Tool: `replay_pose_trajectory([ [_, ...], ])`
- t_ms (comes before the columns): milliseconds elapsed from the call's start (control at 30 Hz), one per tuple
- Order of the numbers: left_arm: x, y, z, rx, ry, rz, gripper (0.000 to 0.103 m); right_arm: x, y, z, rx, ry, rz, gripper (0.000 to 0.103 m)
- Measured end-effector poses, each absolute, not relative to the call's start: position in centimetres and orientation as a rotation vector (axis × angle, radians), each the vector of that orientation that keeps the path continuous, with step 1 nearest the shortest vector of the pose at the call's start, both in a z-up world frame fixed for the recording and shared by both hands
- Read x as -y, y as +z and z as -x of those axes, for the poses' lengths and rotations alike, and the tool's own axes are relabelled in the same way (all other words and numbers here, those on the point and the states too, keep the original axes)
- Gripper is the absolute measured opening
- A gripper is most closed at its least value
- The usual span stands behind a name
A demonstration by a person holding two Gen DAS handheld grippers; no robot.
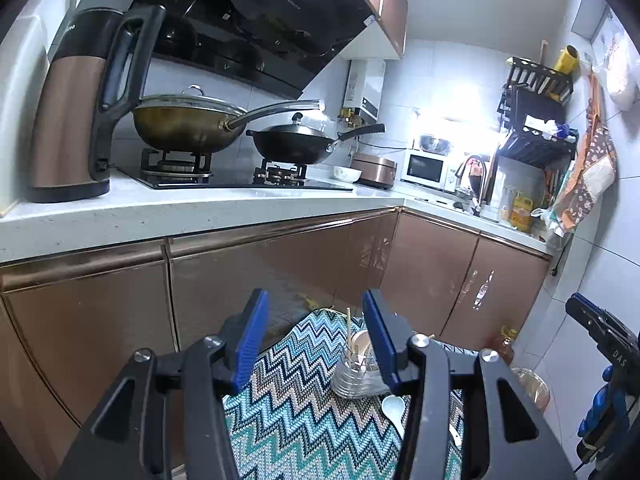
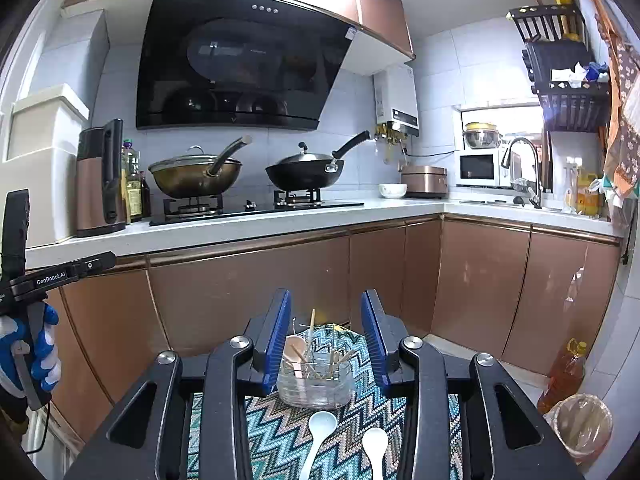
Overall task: Organize utensils
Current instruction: 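Move both tools down to the two white spoons on the cloth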
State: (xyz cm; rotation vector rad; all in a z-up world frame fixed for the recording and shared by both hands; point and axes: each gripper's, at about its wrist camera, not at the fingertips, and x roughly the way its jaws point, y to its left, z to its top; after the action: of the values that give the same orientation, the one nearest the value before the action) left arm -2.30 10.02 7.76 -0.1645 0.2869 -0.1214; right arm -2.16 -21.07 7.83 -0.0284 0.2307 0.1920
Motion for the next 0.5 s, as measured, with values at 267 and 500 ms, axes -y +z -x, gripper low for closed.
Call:
replay_pose_trajectory([
  [267,-9.0,7.2,3.2,-0.312,-0.148,0.128,0.047,20.6,7.6,3.5,-0.241,0.215,0.043,0.037],
  [500,-7.1,6.5,2.6,-0.356,-0.179,0.137,0.047,22.1,7.3,4.0,-0.253,0.221,0.036,0.039],
])
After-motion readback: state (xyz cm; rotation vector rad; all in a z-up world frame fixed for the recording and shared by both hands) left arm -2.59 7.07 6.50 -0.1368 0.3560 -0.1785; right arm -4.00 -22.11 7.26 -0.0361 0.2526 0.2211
